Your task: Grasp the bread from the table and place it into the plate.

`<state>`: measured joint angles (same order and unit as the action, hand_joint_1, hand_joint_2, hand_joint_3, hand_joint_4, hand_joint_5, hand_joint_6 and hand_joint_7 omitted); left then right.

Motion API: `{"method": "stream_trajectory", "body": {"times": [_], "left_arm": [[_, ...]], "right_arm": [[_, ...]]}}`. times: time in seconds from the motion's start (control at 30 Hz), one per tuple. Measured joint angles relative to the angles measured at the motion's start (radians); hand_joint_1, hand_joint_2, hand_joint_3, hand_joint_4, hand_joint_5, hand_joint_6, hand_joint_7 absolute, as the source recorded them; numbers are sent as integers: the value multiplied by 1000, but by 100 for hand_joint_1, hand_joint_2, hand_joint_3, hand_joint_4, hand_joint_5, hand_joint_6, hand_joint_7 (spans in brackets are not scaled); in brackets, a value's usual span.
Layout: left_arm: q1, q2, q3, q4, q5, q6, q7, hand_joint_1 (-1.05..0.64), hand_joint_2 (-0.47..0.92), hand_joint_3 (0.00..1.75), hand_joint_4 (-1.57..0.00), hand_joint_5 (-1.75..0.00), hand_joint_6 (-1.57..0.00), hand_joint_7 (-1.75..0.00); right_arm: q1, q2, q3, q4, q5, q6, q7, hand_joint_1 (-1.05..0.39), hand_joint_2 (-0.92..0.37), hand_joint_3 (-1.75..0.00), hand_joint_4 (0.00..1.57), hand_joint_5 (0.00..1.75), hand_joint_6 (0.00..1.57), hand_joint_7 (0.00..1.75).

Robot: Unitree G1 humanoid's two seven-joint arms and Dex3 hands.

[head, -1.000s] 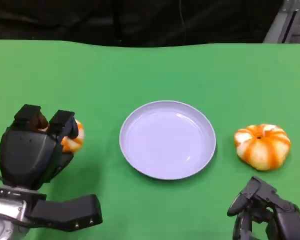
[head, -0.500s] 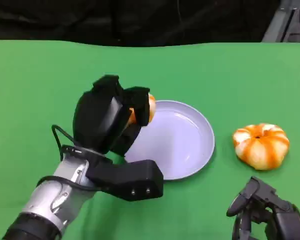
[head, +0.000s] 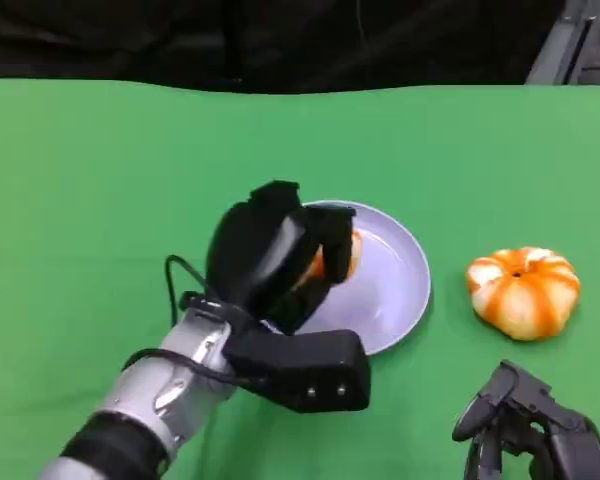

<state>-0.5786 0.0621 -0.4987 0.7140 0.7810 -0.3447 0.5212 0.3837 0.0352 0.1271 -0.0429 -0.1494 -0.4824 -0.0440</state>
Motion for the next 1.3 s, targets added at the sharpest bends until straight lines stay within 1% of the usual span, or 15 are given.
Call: {"method": "stream_trajectory", "body": {"times": [0.03,0.07,0.13,0.17,0.2,0.27,0.3,0.33,0.5,0.7,0.83,1.07,1.17,1.23,1.3], "left_arm": [[-4,-7,-1,9,-10,6,-28,-9,31,115,-88,-162,-83,-130],[-5,-16,-1,13,-25,25,-67,-13,40,101,-72,-147,-65,-106],[-10,-22,-4,10,-39,59,-166,-27,72,43,-35,-94,-40,-50],[-13,-21,-5,4,-49,79,-225,-39,82,27,-21,-81,-32,-35],[-15,-19,-6,-7,-58,100,-273,-55,88,22,-9,-66,-22,-23],[-14,-13,-10,-44,-62,144,-343,-64,91,20,-2,-57,-17,-17],[-14,-10,-11,-64,-62,162,-364,-78,92,28,-1,-35,-9,-13],[-14,-7,-13,-81,-61,180,-382,-83,92,32,0,-25,-6,-13],[-13,13,-30,-145,-36,241,-438,-100,92,46,0,-1,0,-7],[10,42,-28,-205,-32,235,-441,-104,92,51,0,0,-1,-9],[48,79,3,-308,-79,207,-469,-93,92,43,-14,-11,-11,-17],[198,153,146,-529,-346,191,-663,-75,92,32,-33,-31,-26,-24],[284,161,212,-577,-475,141,-696,-45,92,14,-45,-68,-50,-26],[358,152,258,-599,-574,72,-700,-29,92,12,-63,-89,-74,-36],[426,143,298,-611,-640,-2,-701,-24,92,15,-70,-103,-88,-46]], "right_arm": [[1,0,1,2,-1,-2,0,-15,-50,-161,87,175,60,175],[1,0,1,4,-4,-2,-1,-15,-50,-161,87,175,60,175],[2,1,2,4,-12,-2,-5,-14,-51,-161,88,175,60,175],[3,1,3,3,-17,-2,-8,-14,-51,-161,88,175,60,175],[5,1,3,2,-21,-2,-10,-14,-51,-161,88,175,60,175],[7,2,4,1,-25,-2,-10,-14,-51,-160,88,175,60,175],[7,2,4,1,-26,-2,-10,-14,-51,-160,87,175,60,175],[7,2,5,1,-26,-2,-10,-15,-51,-160,87,175,61,175],[2,3,5,14,-14,-5,-10,-15,-51,-160,87,175,61,175],[-2,1,0,21,-1,-7,-6,-14,-51,-160,86,175,61,175],[-4,0,-2,21,7,-11,0,-14,-51,-160,86,175,62,175],[-2,0,0,19,1,-16,0,-14,-51,-160,87,175,61,175],[-1,1,1,18,1,-16,1,-14,-51,-160,87,175,61,175],[-1,0,0,19,1,-19,0,-14,-51,-160,87,175,61,175],[-3,1,1,19,0,-21,0,-14,-51,-160,88,175,61,175]]}}
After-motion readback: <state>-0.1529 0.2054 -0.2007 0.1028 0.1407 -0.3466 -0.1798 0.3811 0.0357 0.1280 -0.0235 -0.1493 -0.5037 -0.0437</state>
